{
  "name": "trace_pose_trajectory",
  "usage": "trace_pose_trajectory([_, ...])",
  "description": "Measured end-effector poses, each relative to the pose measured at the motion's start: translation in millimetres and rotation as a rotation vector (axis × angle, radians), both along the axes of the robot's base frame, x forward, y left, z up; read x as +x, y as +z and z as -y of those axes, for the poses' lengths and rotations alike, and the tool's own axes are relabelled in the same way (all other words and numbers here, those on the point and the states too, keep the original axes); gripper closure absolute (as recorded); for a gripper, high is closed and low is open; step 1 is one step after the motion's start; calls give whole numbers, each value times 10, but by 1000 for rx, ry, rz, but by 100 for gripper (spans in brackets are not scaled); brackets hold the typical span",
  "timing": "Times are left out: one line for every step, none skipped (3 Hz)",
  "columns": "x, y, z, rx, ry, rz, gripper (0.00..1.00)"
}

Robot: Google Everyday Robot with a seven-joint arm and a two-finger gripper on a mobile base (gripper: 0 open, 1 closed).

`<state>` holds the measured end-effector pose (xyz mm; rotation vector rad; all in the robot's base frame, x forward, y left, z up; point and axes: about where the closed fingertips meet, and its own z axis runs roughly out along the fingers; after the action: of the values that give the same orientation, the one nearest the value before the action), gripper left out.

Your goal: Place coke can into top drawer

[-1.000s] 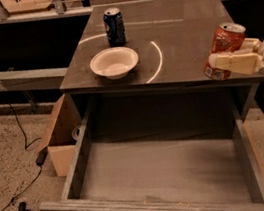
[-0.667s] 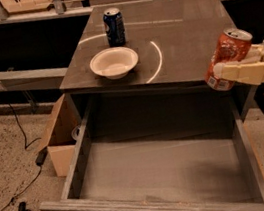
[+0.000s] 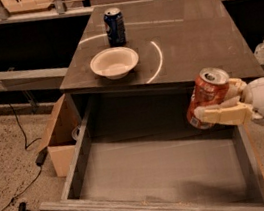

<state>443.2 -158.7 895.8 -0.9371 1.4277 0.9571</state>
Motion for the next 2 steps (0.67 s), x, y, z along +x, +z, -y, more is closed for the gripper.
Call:
trace_pose_trajectory([9, -469, -416, -92, -14, 8, 100])
trace_pose_trajectory([109, -639, -434, -111, -72, -13, 100])
